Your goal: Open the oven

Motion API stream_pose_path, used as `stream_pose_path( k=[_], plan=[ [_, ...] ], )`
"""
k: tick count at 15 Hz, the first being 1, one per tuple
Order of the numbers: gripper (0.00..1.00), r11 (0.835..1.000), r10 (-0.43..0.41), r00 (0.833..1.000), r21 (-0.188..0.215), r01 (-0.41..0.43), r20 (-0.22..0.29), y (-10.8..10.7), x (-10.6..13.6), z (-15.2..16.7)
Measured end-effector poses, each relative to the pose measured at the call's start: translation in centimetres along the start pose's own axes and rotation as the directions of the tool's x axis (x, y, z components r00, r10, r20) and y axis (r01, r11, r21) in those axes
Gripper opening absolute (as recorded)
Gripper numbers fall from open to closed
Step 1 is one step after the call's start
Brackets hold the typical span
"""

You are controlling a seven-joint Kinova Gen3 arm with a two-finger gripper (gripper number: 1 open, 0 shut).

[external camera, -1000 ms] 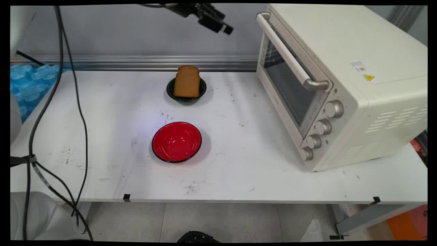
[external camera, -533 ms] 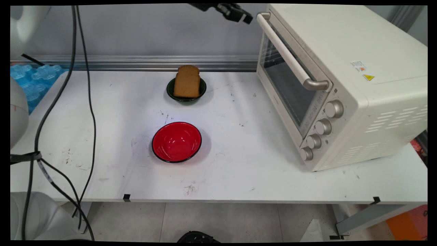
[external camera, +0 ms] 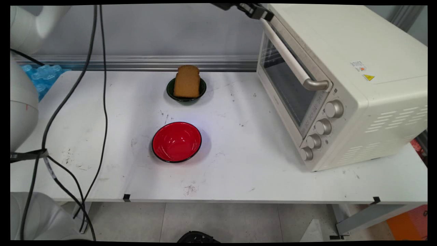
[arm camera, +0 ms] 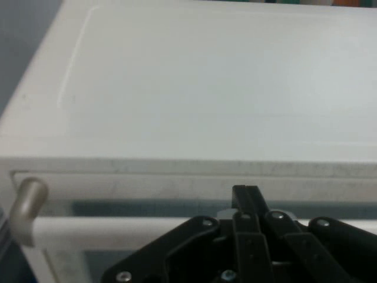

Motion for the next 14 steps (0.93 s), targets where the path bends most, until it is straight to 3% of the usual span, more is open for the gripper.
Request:
stream_pose_path(
  k=[14],
  plan=[
    [0.00,0.998,-0.018,1.000,-0.067,0.019,0.018,0.7,-0.3,5.7]
  ],
)
